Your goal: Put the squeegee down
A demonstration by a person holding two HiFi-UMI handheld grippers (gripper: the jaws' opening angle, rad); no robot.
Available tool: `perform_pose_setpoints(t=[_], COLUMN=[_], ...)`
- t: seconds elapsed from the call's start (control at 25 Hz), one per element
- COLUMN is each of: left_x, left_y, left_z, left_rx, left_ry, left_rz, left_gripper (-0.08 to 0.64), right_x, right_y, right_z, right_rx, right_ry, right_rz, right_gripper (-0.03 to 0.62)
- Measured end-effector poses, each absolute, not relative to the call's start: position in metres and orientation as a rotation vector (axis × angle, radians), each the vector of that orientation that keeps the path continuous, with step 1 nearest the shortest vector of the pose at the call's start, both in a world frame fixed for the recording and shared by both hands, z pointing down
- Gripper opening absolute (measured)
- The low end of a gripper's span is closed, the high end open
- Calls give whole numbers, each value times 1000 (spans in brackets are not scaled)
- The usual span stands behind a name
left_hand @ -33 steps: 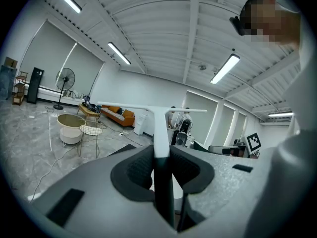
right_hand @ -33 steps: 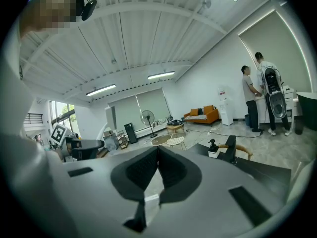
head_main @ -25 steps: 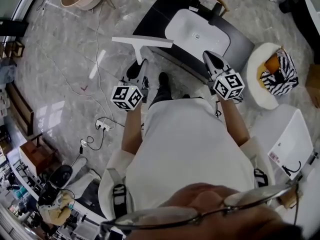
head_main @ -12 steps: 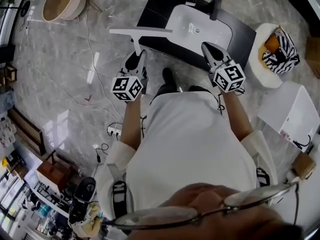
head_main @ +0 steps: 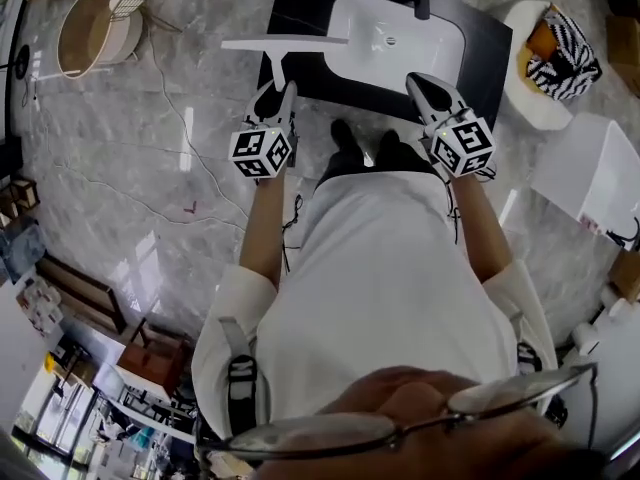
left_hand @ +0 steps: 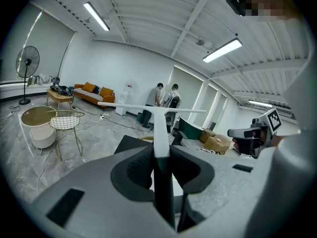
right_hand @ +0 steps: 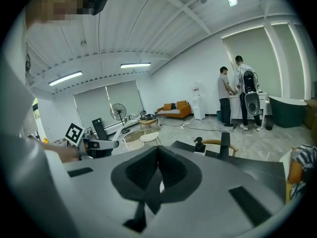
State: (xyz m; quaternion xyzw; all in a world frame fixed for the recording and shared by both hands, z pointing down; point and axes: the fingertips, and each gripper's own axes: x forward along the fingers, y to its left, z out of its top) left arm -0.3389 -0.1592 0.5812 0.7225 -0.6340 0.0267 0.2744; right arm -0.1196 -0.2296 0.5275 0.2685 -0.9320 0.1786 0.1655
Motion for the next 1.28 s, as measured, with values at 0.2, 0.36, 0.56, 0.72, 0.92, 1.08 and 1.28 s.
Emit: perform_pose_setpoints(t=[0.2, 0.36, 0.56, 0.72, 0.92, 1.08, 1.28], left_x=[-347, -347, -352, -354, -355, -352, -349], left_y=[-196, -224, -254, -274, -296, -315, -326], left_z=[609, 635, 678, 715, 755, 785, 818], left_rx=[1929, 1916, 1857, 1814, 1760, 1725, 1676], left_ry=[-1686, -1668, -1652, -1631, -1603, -1582, -1550], left_rz=[122, 208, 292, 353, 413, 487, 566], left_gripper=[94, 94, 94, 94, 94, 94, 94], right_x=[-114, -107, -103, -102, -99, -96, -97], right_y=[-237, -244, -260, -269, -276, -284, -286], right_z=[546, 558, 574, 589, 602, 612, 626], right_rx=[816, 847, 862, 860, 871, 870, 853], right_ry=[-2615, -2590, -2547, -2519, -2494, -2478, -2454], right_rz=[531, 566, 582, 602, 653, 692, 737], right_gripper=[6, 6, 6, 6, 6, 6, 6])
